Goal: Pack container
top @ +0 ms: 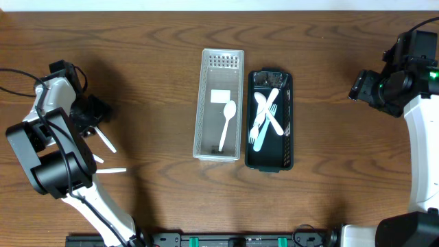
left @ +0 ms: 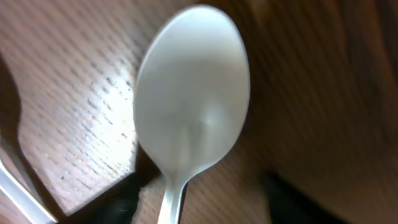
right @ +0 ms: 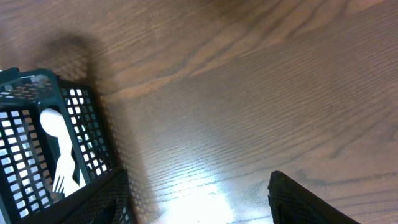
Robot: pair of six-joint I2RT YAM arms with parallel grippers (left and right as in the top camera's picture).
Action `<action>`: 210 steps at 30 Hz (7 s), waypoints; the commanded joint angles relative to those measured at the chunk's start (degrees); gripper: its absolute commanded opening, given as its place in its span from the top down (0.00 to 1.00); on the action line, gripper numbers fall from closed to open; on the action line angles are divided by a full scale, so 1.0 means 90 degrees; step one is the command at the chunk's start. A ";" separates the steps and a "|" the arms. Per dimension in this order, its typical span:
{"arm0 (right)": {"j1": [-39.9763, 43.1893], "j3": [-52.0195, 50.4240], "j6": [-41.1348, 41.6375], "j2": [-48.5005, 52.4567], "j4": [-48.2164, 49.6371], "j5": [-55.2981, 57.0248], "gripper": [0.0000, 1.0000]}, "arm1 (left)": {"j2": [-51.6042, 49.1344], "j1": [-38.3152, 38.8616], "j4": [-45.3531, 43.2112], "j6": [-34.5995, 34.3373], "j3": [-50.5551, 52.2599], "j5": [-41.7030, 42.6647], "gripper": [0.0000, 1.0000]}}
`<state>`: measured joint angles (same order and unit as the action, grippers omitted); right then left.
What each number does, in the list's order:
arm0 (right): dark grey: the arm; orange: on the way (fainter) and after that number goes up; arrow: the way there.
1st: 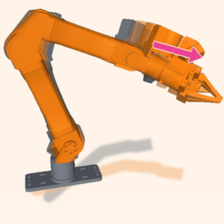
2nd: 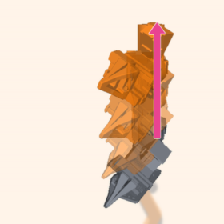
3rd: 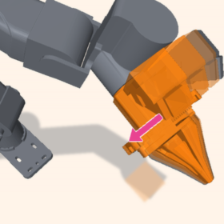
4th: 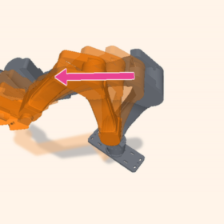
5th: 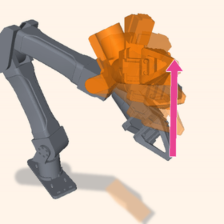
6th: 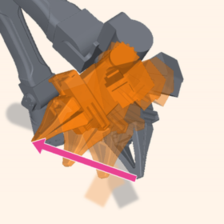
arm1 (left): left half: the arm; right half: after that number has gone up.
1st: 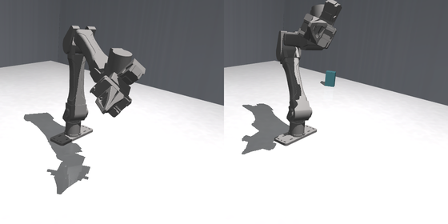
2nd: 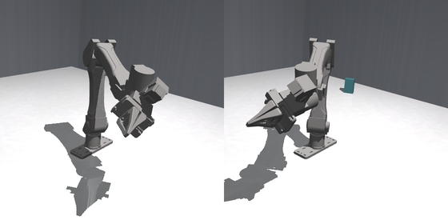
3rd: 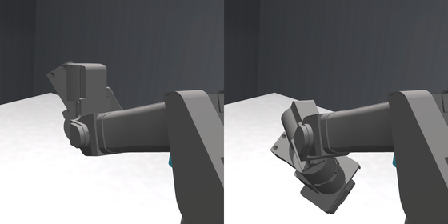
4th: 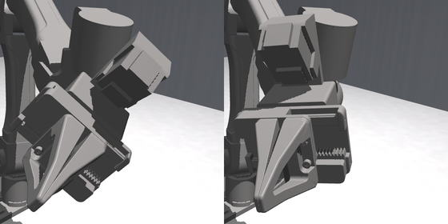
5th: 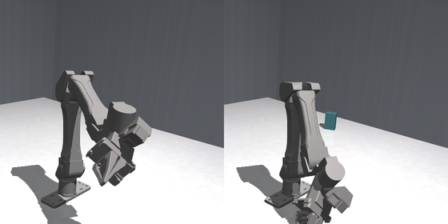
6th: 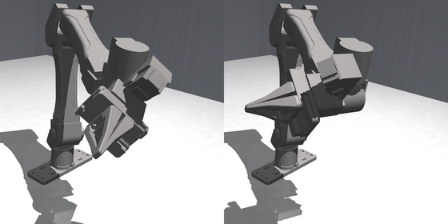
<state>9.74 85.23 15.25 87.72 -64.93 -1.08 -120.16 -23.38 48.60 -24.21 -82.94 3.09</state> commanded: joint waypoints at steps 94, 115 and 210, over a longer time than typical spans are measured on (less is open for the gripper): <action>0.0017 0.0017 -0.0083 -0.0041 -0.0053 0.0022 0.24 | 0.1790 -0.1086 0.1355 -0.1064 -0.0058 -0.0369 0.16; 0.0017 0.0017 -0.0083 -0.0041 -0.0075 0.0022 0.23 | -0.0257 -0.1134 0.0765 -0.0233 -0.0049 -0.0219 0.15; 0.0005 0.0017 -0.0085 -0.0041 -0.0187 0.0022 0.22 | 0.2890 0.5680 0.0525 0.0661 -0.0189 -0.0984 0.48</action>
<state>9.74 85.23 15.22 87.72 -66.46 -1.08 -99.72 30.30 52.14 -15.92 -81.82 -1.80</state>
